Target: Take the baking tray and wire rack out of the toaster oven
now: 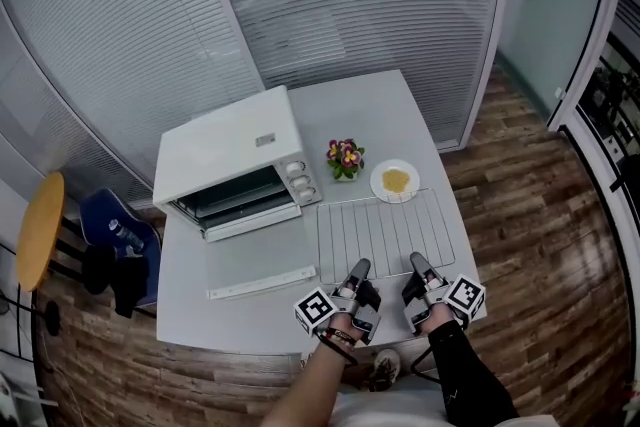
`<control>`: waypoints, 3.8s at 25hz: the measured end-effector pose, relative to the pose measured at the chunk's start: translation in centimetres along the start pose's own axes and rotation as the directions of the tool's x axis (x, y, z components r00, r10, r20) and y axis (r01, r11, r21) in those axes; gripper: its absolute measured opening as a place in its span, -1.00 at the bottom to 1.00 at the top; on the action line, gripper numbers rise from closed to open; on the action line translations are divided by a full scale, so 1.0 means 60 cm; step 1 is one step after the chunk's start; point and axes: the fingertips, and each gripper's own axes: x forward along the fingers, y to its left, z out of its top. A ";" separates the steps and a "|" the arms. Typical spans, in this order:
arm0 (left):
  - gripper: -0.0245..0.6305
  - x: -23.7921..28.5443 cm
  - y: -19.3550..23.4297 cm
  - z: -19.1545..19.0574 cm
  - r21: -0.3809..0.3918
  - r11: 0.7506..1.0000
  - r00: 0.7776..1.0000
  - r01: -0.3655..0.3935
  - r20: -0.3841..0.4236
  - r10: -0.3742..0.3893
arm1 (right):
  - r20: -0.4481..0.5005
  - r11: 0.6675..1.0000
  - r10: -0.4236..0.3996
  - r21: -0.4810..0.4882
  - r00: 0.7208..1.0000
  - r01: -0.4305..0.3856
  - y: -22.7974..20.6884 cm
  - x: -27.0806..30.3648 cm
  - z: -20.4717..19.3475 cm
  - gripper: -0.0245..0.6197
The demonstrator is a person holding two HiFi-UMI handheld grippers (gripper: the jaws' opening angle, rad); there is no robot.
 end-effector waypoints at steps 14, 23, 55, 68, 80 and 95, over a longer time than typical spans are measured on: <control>-0.74 0.020 0.067 -0.011 -0.064 0.995 0.996 -0.076 -0.041 0.073 | -0.005 0.988 -0.150 0.043 0.989 0.150 -0.075 0.006 0.010 -0.90; -0.67 0.011 0.107 -0.015 -0.090 0.987 0.991 -0.130 -0.051 0.126 | -0.004 0.975 -0.215 0.050 0.977 0.214 -0.110 0.006 0.003 -0.91; -0.71 -0.017 0.117 -0.021 -0.119 0.981 0.987 -0.151 0.030 0.155 | -0.148 0.989 -0.143 0.011 0.979 0.146 -0.080 0.002 -0.088 -0.79; -0.69 -0.043 0.113 -0.096 -0.025 0.976 0.970 -0.216 -0.117 0.211 | -0.125 0.966 -0.255 0.013 0.959 0.259 -0.113 -0.009 -0.090 -0.83; -0.69 -0.049 0.124 -0.091 0.003 0.966 0.961 -0.260 -0.098 0.259 | -0.247 0.895 -0.439 -0.199 0.864 0.398 -0.132 -0.022 -0.115 -0.56; -0.69 -0.058 0.073 -0.053 0.234 0.933 0.953 -0.274 -0.063 0.295 | -0.216 0.839 -0.449 -0.436 0.867 0.326 -0.084 -0.015 -0.097 -0.56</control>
